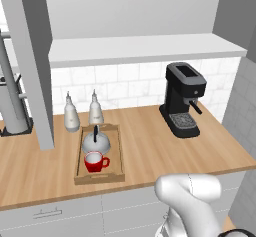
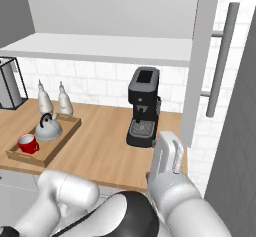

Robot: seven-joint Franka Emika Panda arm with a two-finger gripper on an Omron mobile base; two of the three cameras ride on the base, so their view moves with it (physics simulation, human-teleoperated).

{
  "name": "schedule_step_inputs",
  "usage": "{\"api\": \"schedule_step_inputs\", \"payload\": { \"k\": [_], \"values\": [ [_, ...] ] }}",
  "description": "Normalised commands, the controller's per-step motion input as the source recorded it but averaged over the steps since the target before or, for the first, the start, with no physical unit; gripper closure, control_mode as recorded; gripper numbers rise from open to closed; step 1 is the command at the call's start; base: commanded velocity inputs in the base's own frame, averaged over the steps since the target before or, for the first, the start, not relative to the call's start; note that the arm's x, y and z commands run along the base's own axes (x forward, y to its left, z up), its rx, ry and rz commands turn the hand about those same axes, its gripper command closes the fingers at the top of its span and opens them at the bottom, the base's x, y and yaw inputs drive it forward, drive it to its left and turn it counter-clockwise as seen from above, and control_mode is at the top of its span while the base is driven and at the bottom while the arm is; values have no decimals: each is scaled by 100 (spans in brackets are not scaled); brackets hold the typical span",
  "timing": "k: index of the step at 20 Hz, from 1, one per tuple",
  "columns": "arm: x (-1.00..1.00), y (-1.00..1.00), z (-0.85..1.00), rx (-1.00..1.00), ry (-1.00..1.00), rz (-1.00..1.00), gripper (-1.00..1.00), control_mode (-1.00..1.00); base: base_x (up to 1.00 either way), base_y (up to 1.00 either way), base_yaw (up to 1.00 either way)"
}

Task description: Pick the kettle from the counter and place it on the tray. Then pick the mug from the cabinet and place it on the tray. Then close the cabinet doors.

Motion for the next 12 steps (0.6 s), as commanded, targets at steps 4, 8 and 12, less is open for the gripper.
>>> {"api": "schedule_step_inputs", "payload": {
  "k": [4, 8, 12],
  "values": [
    [-1, -55, 3, 11, 0, -8, -100, -100, 0, 0, 0],
    [0, -55, 0, 9, -1, -7, -100, -100, 0, 0, 0],
    [-6, -27, 0, 3, -5, -3, -100, -100, 0, 0, 0]
  ]
}}
